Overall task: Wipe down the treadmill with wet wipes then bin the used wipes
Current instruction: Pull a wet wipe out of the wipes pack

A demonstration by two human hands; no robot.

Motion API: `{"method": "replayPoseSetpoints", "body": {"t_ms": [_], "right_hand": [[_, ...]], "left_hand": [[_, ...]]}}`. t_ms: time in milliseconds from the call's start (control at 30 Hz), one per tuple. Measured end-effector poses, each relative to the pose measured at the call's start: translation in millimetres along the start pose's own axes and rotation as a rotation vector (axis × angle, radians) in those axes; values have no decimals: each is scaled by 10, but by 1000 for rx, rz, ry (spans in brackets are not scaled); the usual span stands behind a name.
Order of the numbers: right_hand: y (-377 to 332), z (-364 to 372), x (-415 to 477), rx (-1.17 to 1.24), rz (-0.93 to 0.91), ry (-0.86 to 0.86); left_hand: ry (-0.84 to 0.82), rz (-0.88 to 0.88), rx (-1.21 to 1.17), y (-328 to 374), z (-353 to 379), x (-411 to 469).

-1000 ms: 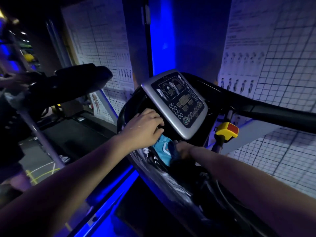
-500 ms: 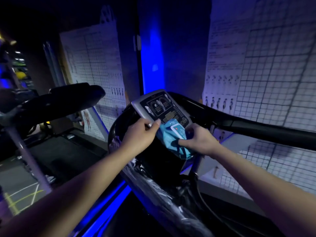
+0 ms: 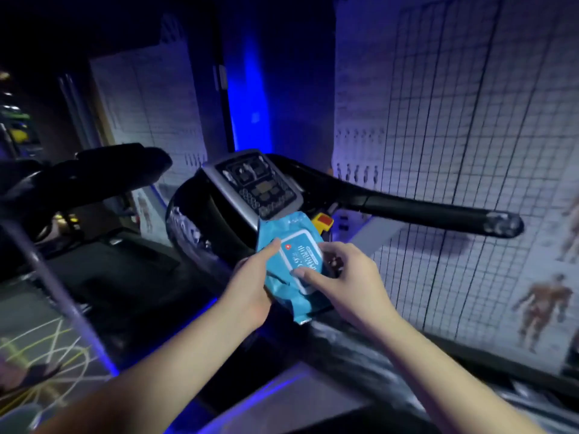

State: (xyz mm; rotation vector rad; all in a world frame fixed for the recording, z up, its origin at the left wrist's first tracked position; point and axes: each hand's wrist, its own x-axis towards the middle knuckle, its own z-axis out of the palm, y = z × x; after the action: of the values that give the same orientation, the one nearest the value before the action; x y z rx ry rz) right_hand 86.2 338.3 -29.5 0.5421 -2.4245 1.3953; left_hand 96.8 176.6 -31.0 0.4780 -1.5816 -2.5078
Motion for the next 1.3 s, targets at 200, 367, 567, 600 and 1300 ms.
{"method": "replayPoseSetpoints", "body": {"t_ms": [200, 367, 567, 600, 1300], "right_hand": [[5, 389, -853, 163, 110, -67], [-93, 862, -1308, 190, 112, -225], [-209, 1344, -1530, 72, 111, -352], [-249, 1415, -1539, 73, 108, -364], [-782, 3673, -445, 380, -140, -438]], "left_hand": [[197, 46, 25, -407, -540, -774], [248, 54, -52, -488, -1030, -1145], [294, 55, 50, -605, -1475, -1275], [344, 55, 37, -631, -1573, -1235], [190, -216, -119, 361, -3972, 138]]}}
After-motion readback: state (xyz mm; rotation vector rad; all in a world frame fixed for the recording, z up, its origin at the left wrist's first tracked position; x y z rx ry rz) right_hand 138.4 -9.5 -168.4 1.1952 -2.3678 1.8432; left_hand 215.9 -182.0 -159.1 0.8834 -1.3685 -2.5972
